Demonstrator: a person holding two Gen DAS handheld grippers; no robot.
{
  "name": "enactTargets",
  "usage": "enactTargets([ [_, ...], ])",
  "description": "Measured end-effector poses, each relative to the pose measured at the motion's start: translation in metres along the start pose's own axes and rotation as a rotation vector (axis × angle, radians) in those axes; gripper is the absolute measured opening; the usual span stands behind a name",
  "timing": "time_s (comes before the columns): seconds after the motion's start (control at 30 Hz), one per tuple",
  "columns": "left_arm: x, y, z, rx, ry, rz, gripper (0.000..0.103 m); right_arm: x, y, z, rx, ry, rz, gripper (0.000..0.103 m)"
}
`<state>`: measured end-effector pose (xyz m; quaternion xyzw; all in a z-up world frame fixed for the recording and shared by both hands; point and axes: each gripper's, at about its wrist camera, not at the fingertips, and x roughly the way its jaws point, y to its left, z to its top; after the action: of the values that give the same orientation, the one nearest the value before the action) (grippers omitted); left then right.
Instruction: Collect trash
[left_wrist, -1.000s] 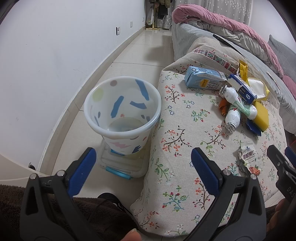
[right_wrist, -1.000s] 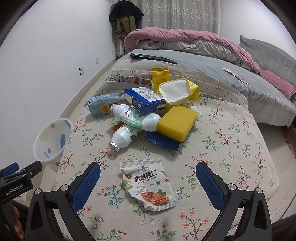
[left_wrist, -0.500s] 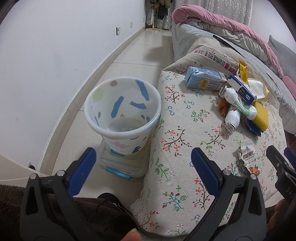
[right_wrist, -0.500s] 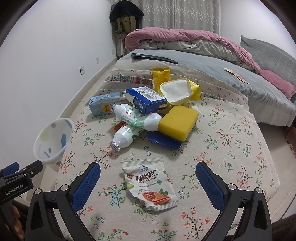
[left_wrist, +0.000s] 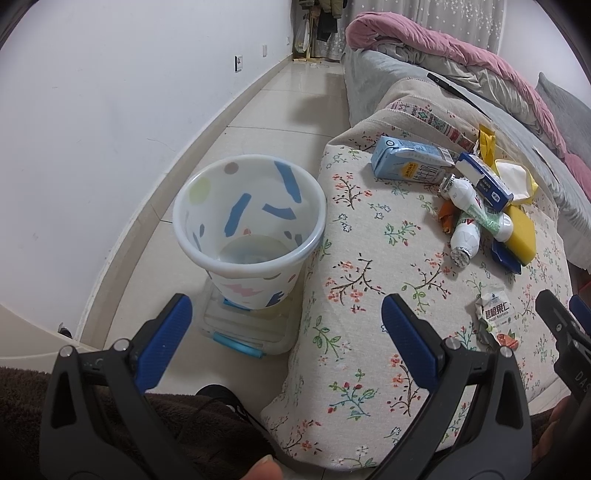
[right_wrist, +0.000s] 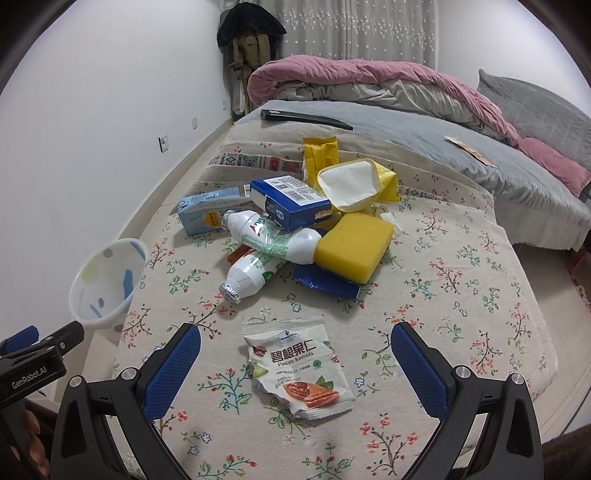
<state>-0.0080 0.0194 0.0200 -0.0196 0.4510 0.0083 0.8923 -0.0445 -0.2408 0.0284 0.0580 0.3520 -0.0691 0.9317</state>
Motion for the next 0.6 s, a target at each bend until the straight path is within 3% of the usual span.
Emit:
enactTargets([
  [0.3, -0.003, -0.002, 0.004, 0.016, -0.005, -0.021, 0.102, -0.003, -0.007, 0.012, 0.013, 0.045, -0.008, 0.103],
  [0.6, 0.003, -0.014, 0.03, 0.085, 0.014, -0.039, 0.102, -0.002, -0.037, 0.05, 0.027, 0.055, -0.018, 0.103],
])
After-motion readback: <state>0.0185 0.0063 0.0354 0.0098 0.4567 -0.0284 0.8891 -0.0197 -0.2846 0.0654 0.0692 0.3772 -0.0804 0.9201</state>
